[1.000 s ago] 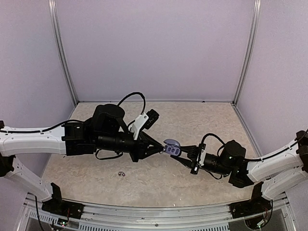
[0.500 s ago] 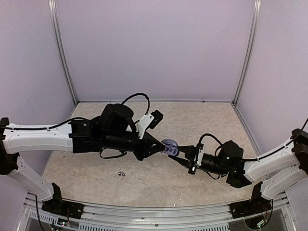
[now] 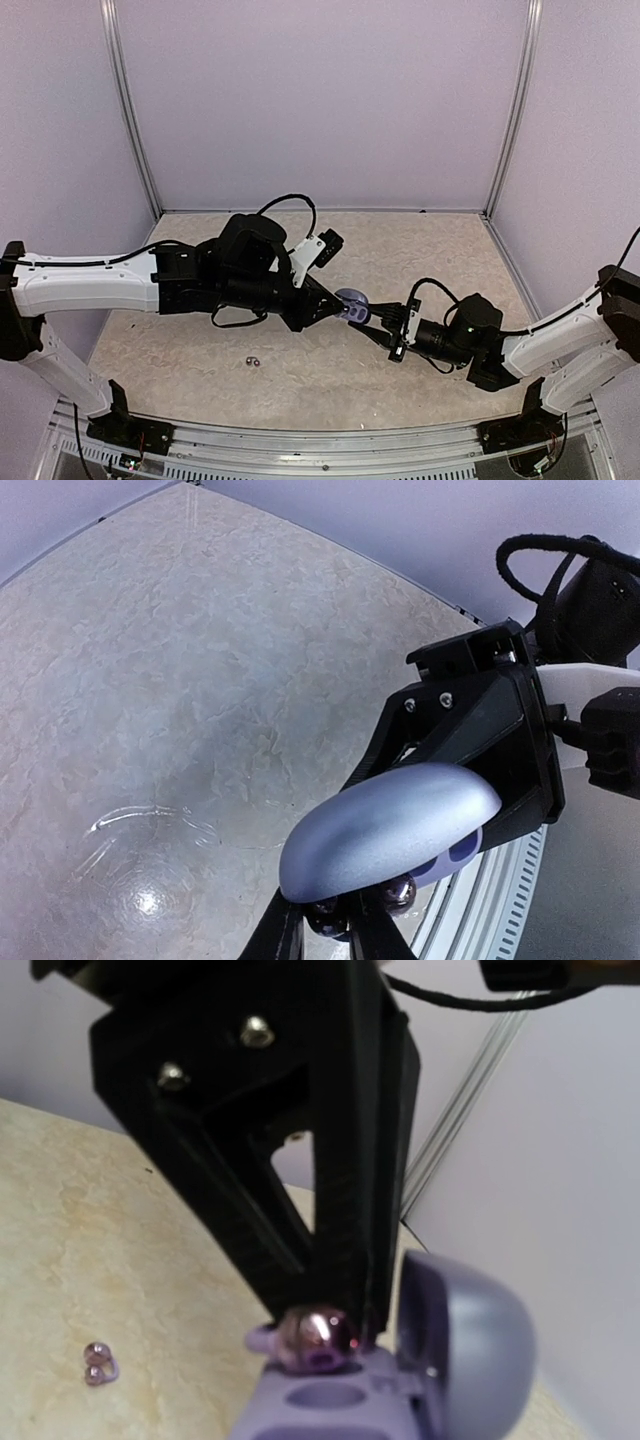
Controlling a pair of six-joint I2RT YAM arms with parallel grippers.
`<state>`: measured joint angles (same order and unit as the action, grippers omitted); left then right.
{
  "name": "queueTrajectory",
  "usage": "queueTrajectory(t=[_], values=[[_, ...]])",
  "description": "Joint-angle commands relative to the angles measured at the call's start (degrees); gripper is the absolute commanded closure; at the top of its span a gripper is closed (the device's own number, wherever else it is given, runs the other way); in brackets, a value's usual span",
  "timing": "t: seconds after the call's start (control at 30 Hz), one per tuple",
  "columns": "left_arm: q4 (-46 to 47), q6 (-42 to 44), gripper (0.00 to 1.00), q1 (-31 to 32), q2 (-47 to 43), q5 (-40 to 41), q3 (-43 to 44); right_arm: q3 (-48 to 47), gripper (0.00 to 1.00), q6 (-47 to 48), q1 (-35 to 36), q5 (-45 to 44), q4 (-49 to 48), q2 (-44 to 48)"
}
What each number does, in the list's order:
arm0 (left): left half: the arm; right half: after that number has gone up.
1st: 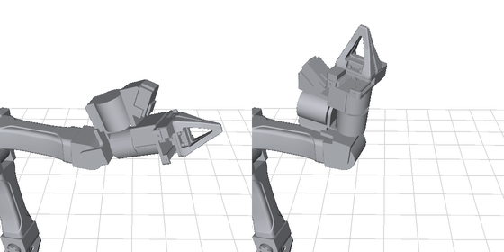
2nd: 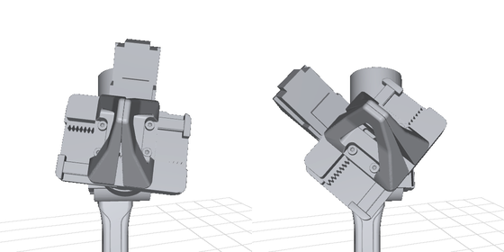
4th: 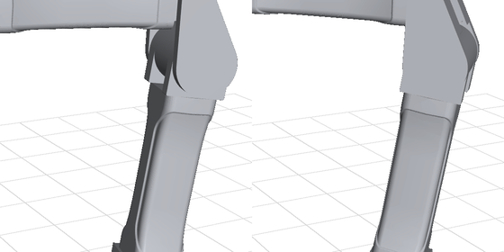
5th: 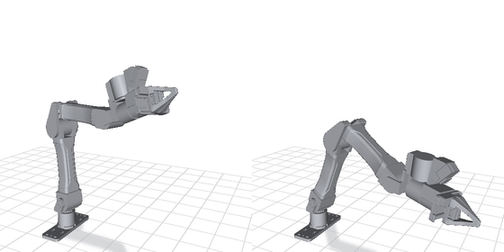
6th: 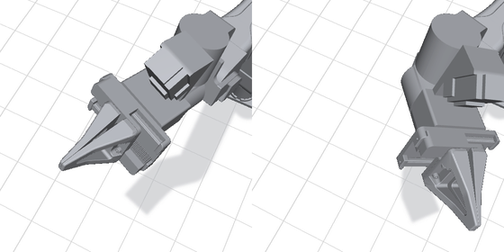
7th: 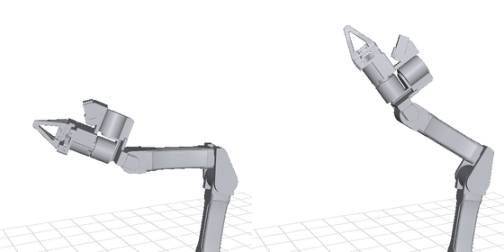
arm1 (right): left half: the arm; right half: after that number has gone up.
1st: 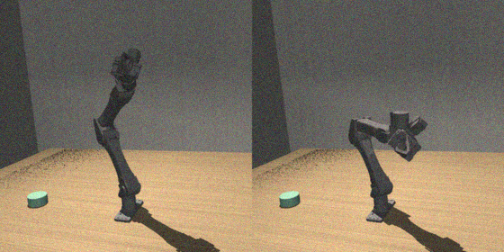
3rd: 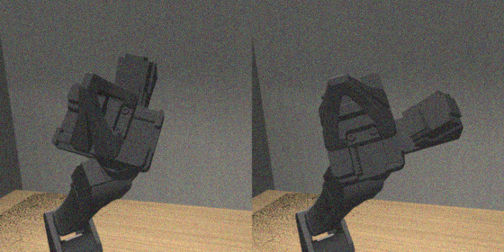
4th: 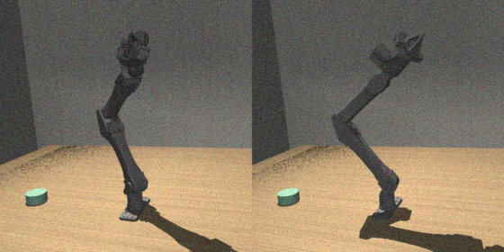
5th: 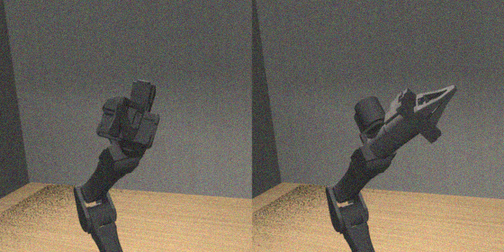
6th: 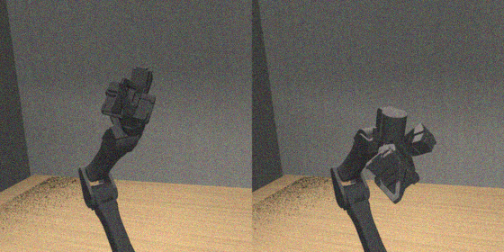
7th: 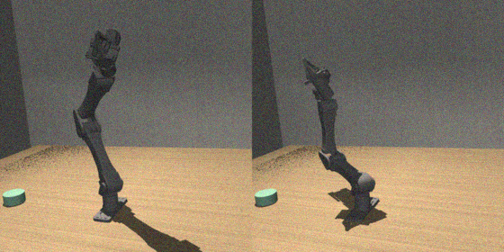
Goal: Insert the wireless bluetooth earbuds into the charging case
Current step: Pick up the right earbud from the center of the board, then place the right earbud at the center of the board.
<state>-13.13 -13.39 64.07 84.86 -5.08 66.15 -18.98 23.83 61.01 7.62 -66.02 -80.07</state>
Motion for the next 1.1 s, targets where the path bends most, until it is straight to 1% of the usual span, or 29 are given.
queueTrajectory(t=[0.0,0.07,0.2,0.4,0.5,0.63,0.83,1.07], values=[[-0.56,-0.49,0.79,0.53,1.57,-0.62,1.86,-0.36,1.0,-1.35,0.66,0.87,-7.33,-0.39],[-0.79,-0.58,0.76,0.59,1.77,-0.57,2.17,-0.12,1.0,-1.57,0.64,0.79,-8.19,-0.51],[-1.26,-0.76,0.74,0.55,1.68,0.01,2.56,0.41,1.0,-1.9,0.68,0.52,-9.4,-0.81],[-1.29,-1.41,0.72,0.42,0.88,1.61,2.84,1.42,1.0,-2.97,0.69,0.85,-11.36,-1.53],[-1.46,-2.33,0.74,-0.16,0.79,2.31,3.02,1.94,1.0,-3.95,0.68,1.62,-12.61,-1.78],[-1.09,-3.02,0.8,-0.86,0.62,1.49,2.93,2.1,1.0,-5.24,0.68,2.22,-13.51,-2.71],[-1.73,-3.44,0.84,-0.97,1.13,-0.03,3.81,1.81,1.0,-6.72,0.67,1.75,-17.29,-6.37],[-4.01,-4.31,0.85,-0.93,2.03,-0.3,5.43,0.69,1.0,-7.19,0.64,-2.88,-20.63,-10.06]])
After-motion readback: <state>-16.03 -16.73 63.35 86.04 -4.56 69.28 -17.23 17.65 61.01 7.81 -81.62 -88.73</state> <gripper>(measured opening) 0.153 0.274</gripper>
